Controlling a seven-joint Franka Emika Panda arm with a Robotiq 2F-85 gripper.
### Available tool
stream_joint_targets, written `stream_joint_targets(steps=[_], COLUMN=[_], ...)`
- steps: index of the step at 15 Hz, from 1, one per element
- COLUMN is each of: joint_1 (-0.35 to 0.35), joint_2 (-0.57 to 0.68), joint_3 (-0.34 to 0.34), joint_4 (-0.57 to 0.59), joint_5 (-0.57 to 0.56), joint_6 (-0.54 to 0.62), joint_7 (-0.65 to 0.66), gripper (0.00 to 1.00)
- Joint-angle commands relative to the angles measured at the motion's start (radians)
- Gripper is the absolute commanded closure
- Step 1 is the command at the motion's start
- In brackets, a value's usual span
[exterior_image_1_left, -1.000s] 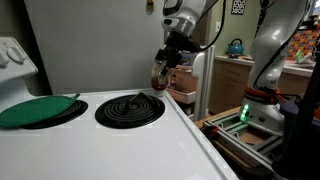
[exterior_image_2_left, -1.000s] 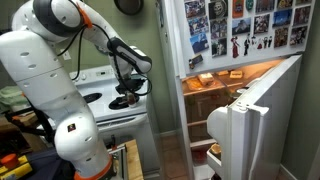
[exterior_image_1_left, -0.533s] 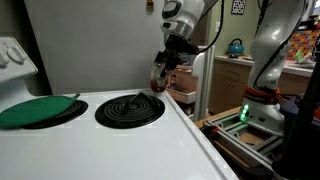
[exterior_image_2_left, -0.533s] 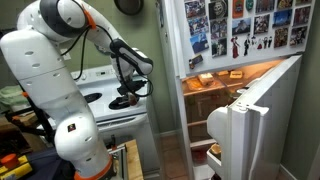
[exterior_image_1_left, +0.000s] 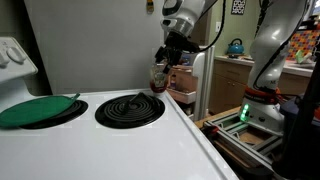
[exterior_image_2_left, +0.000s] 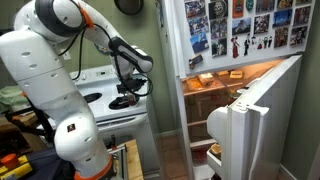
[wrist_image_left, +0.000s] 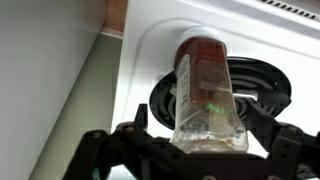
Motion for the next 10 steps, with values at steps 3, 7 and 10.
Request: stream_joint_targets(steps=[3, 7, 10], joint_1=[-0.032, -0.061, -0.091], joint_2=[-0.126, -0.209, -0.255], joint_3=[-0.028, -0.083, -0.116], joint_4=[0.033, 0.075, 0.108], joint_5=[-0.004, -0.011, -0.023], joint_6=[0.170, 0.348, 0.472], joint_7=[0.084, 0.115, 0.139], gripper=[0.00, 0.00, 0.00])
